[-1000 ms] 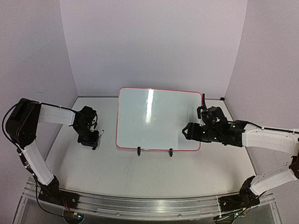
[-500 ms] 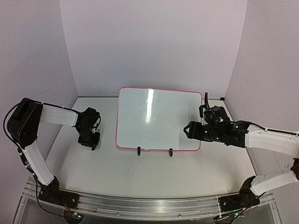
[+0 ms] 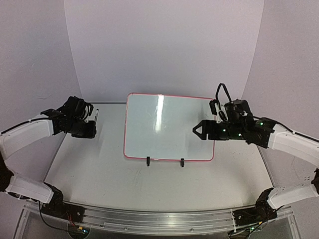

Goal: Write a sentence on the whiteboard
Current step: Pass from the left arm to the right

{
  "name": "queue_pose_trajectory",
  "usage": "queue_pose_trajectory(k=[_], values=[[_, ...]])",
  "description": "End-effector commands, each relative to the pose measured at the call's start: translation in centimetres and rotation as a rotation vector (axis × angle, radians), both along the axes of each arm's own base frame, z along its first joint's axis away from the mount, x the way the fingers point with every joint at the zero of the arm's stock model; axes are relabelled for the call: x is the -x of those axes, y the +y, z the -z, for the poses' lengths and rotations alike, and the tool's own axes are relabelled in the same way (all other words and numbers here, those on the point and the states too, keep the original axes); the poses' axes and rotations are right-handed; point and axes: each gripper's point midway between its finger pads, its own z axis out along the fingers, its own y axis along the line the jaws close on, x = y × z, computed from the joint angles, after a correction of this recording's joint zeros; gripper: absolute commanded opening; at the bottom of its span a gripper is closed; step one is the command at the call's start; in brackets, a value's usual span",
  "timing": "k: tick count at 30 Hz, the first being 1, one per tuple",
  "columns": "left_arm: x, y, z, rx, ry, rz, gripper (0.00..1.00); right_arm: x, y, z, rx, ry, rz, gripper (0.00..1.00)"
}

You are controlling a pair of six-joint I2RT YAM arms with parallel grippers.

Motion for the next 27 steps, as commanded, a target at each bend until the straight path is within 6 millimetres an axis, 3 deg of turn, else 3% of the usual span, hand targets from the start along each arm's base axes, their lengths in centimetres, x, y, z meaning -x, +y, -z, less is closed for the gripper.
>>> queue_pose_trajectory(k=[1,9,12,15,21,27], values=[[0.6,-1.7,-5.8,0.084,-0.136,0.127,0.00,0.6,2.1,-2.4,-0.093,0.048,-0.195,0.81],[5.8,-9.5,-10.7,0.271,-0.168,0.578,0.00,3.3,6.8,-4.2,-0.272,0.202,-0.548,0.89],[7.8,-12.3,-12.0,0.341,-0.166,0.702,0.00,4.4,8.4,-5.2,-0.349,0.267,-0.665,0.84],[9.6,-14.5,-11.9,0.356,-0.135,0.790,0.00,5.4,9.1,-5.8,-0.404,0.313,-0.741,0.81],[13.3,-19.3,-9.2,0.286,-0.016,0.940,0.00,6.7,10.0,-6.1,-0.468,0.389,-0.838,0.80],[16.3,-23.3,-8.6,0.253,0.049,1.083,0.00,7.3,10.3,-5.9,-0.476,0.406,-0.872,0.80]])
